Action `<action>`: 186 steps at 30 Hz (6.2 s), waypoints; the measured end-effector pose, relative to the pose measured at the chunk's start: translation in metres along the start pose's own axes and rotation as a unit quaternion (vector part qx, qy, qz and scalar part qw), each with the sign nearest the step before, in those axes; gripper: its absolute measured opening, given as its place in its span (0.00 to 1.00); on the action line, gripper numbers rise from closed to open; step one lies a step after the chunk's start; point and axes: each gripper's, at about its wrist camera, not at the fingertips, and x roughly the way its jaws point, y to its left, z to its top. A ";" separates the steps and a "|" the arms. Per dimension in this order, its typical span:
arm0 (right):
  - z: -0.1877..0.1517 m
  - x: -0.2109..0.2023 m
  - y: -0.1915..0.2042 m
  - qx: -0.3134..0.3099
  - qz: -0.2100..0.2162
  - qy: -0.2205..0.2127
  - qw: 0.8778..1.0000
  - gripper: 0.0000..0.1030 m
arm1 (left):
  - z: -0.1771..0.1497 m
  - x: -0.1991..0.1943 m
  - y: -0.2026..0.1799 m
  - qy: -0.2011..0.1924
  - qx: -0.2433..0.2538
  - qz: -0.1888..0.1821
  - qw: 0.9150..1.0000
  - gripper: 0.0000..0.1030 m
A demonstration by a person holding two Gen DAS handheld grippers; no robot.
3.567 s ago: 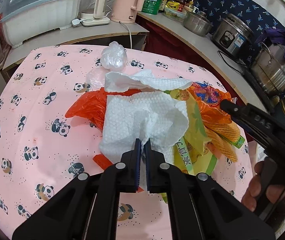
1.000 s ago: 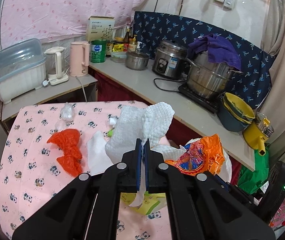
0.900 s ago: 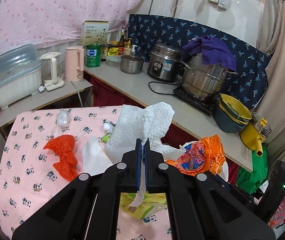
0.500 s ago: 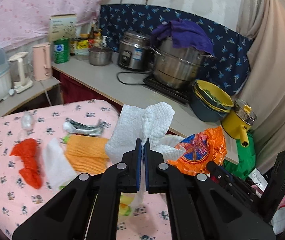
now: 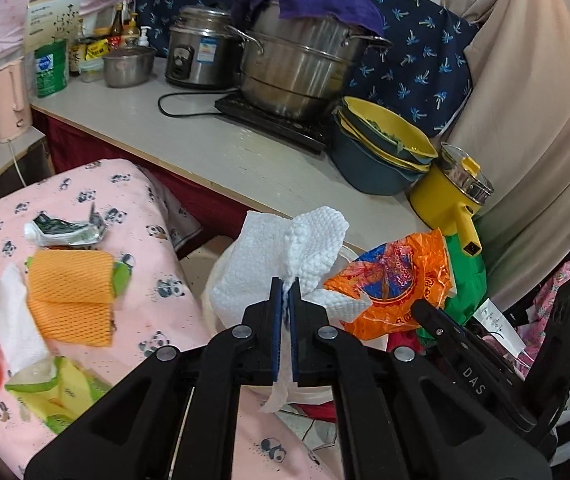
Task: Collect trash
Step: 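Open both grippers to drop the towel and snack bag into the bin, then grasp the yellow-green snack bag with the right gripper, then grasp the red plastic bag with the left gripper while the right lifts the snack bag, then carry the red bag and snack bag over the bin and open both grippers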
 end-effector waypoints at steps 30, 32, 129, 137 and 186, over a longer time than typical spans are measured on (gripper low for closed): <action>-0.014 -0.007 0.066 -0.048 0.046 0.006 0.998 0.40 | -0.017 -0.037 0.063 -0.030 -0.056 0.077 0.995 0.51; -0.018 -0.009 0.078 -0.059 0.055 0.009 0.997 0.43 | -0.021 -0.046 0.074 -0.033 -0.064 0.088 0.994 0.51; -0.072 -0.043 0.159 -0.140 0.112 0.041 0.983 0.12 | -0.096 -0.130 0.122 -0.007 -0.054 0.189 0.980 0.15; -0.063 -0.049 0.134 -0.120 0.101 0.029 0.987 0.12 | -0.098 -0.121 0.092 -0.001 -0.026 0.180 0.983 0.15; 0.028 0.045 0.009 -0.043 -0.046 0.006 0.998 0.35 | -0.041 0.056 -0.009 0.060 0.071 0.068 0.993 0.45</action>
